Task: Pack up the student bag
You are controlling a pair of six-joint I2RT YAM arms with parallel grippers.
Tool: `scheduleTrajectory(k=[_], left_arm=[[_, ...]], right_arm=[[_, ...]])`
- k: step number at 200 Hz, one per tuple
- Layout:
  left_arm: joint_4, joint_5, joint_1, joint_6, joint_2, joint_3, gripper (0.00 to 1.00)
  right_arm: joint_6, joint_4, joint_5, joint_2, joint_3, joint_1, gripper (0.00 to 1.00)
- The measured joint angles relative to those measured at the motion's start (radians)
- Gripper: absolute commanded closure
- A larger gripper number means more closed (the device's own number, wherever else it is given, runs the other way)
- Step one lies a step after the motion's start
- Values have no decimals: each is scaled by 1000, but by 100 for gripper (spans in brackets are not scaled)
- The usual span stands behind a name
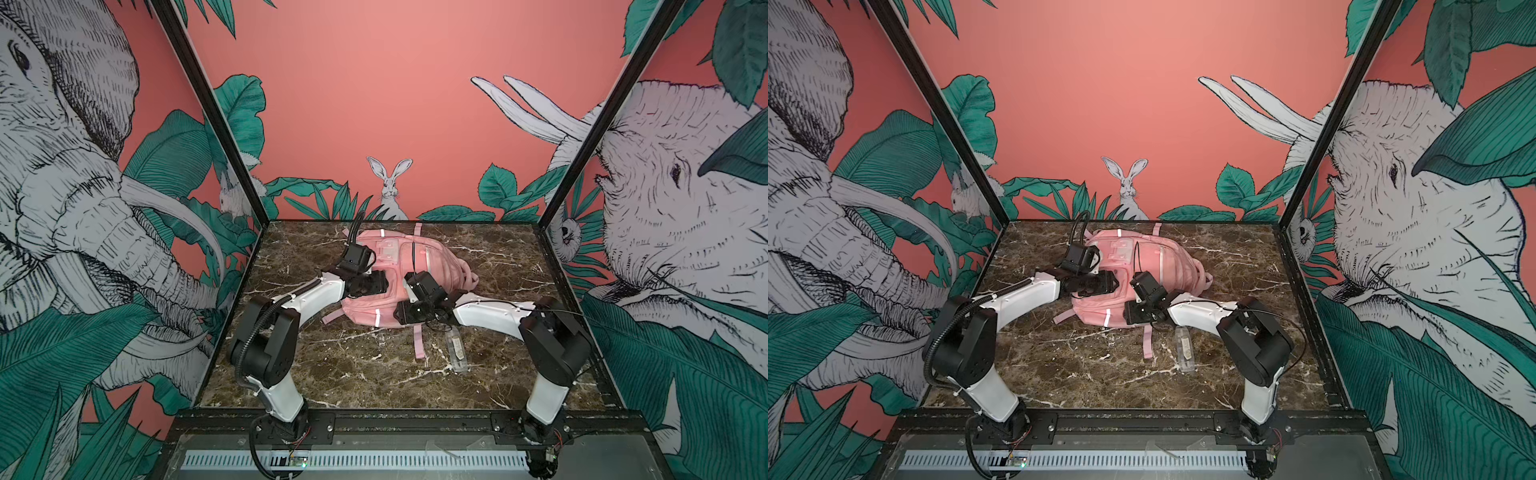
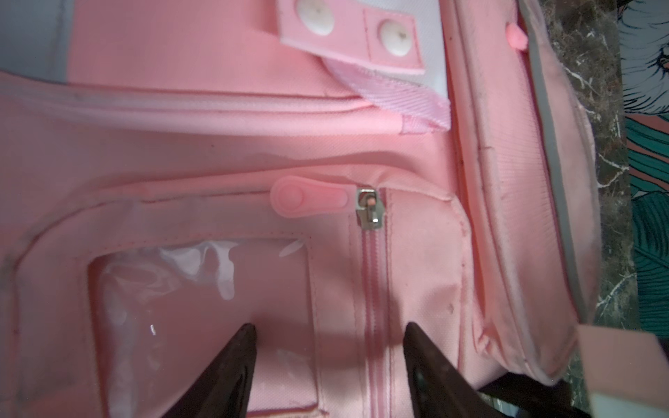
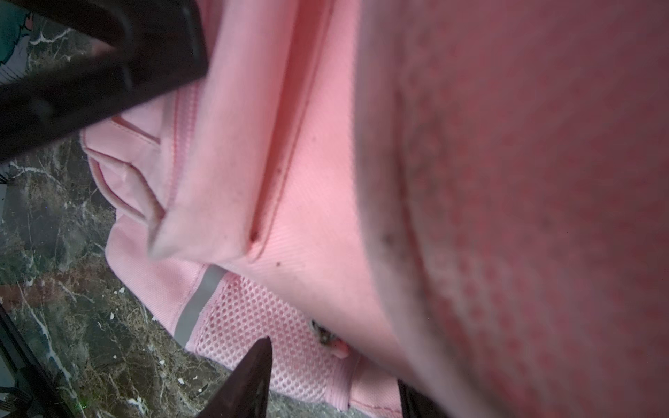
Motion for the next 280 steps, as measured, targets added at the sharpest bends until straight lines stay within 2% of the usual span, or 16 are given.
scheduleTrajectory(k=[201,280], left_arm=[[-11,18,-66,-35,-77,-66,35],[-40,19,-72,-24,-89,-75,35]], right_arm=[[-14,9,32,42,13,3,55],[-29,2,69,8,-3,3,68]])
